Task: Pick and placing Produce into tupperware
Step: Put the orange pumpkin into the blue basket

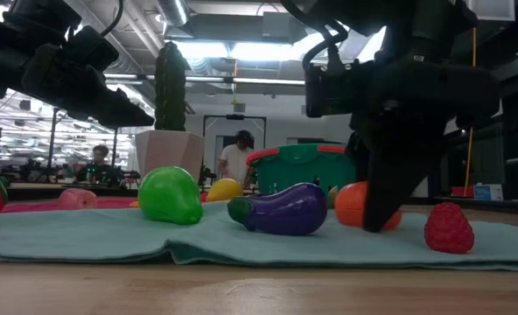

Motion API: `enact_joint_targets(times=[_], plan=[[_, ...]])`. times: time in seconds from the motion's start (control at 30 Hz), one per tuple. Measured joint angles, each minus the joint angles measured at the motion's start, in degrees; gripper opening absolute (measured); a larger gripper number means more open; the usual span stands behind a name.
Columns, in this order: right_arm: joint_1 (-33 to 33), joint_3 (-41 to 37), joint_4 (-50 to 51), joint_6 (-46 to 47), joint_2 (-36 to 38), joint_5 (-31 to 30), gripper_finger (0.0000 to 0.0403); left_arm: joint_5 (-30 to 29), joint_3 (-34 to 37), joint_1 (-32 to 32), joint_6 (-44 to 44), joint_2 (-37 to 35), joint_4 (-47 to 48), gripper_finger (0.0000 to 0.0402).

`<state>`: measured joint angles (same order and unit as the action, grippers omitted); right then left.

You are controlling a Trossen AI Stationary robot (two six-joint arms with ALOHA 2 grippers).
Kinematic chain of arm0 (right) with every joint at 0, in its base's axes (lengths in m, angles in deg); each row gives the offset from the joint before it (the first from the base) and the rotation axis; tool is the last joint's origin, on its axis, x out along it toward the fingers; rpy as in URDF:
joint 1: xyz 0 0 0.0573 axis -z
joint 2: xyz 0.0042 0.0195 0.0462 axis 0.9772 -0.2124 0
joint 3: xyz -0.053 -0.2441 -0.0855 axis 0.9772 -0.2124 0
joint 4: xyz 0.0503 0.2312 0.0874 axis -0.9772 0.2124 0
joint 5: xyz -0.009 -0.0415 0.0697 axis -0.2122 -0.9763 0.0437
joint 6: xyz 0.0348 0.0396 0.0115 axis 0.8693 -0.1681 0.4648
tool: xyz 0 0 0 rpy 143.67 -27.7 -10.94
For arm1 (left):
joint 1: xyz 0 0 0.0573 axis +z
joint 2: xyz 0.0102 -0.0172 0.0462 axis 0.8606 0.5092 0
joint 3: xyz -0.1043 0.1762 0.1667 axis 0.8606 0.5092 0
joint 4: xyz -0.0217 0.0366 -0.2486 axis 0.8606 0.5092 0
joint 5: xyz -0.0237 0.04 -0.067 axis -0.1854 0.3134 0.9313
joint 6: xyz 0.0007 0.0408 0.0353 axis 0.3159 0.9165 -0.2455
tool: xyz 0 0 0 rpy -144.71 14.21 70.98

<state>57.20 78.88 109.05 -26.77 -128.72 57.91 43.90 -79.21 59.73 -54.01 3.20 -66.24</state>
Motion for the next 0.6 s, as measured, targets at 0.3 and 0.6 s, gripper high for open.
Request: enact_joint_targets(times=[0.3,0.6], plan=[[0.49,0.04,0.8,3.29,0.29,0.4,0.0247,0.0,0.0,0.0,0.0,0.0,0.0,0.0179],[2.06,-0.02,3.72,6.26,1.21,3.21,0.0247,0.0,0.0,0.0,0.0,0.0,0.02,0.0179]])
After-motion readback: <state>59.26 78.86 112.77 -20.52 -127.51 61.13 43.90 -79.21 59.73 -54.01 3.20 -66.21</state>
